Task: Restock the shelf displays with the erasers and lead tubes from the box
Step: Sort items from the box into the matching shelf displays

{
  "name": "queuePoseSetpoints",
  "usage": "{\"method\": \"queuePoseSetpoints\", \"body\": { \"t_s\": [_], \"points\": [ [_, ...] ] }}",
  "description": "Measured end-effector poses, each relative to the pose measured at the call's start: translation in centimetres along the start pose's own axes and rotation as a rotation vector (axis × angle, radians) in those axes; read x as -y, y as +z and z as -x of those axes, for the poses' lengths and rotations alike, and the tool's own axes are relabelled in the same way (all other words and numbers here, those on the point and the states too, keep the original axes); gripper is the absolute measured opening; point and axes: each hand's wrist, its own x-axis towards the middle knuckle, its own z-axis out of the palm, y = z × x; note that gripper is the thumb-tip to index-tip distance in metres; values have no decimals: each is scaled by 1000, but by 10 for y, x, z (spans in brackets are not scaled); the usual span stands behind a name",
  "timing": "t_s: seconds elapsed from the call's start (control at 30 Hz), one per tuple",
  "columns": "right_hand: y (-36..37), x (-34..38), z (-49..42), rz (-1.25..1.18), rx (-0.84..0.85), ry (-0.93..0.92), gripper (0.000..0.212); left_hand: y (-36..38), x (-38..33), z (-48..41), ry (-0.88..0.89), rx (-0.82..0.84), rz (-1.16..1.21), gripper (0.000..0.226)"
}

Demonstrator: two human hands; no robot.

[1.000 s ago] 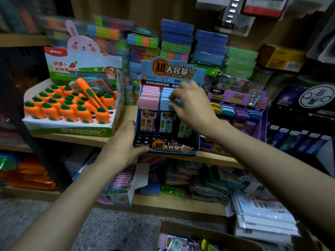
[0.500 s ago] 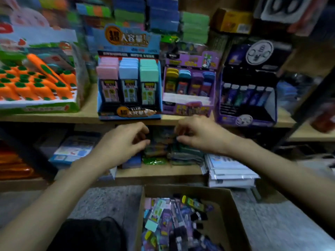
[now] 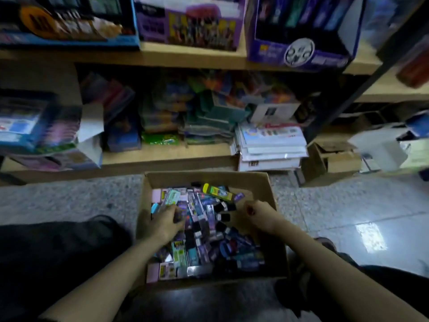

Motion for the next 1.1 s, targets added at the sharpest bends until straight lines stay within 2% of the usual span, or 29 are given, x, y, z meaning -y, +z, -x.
{"method": "queuePoseSetpoints", "body": {
  "t_s": [0.1,0.2,0.27,0.33,0.4,0.5,0.7,0.8,0.93,1.1],
  "points": [
    [41,-24,-12,-64,90,77,27,26,20,6,-112,-75,-48,40],
    [74,-43,-20,-1,155,59,56,47,39,17,-180,-11,22,59],
    [92,-54,-22,106,199,7,78,59,47,25,-186,25,-61,70],
    [106,-61,-23,219,174,-5,87,68,47,31,-187,11,-135,74],
    [116,-63,-23,282,123,-6,87,70,44,32,-220,-31,-122,75],
    [123,-63,-24,240,81,-18,88,67,40,26,-273,-80,-58,73],
    [132,-54,-25,-38,121,111,83,61,39,23,-272,-17,-181,76],
    [136,-51,-22,-147,155,148,67,60,42,26,-238,47,-272,77],
    [134,-50,-18,-187,144,144,52,61,41,30,-232,159,-289,63],
    [129,-52,-13,-239,126,185,47,57,43,24,-249,205,-324,70]
  ]
}}
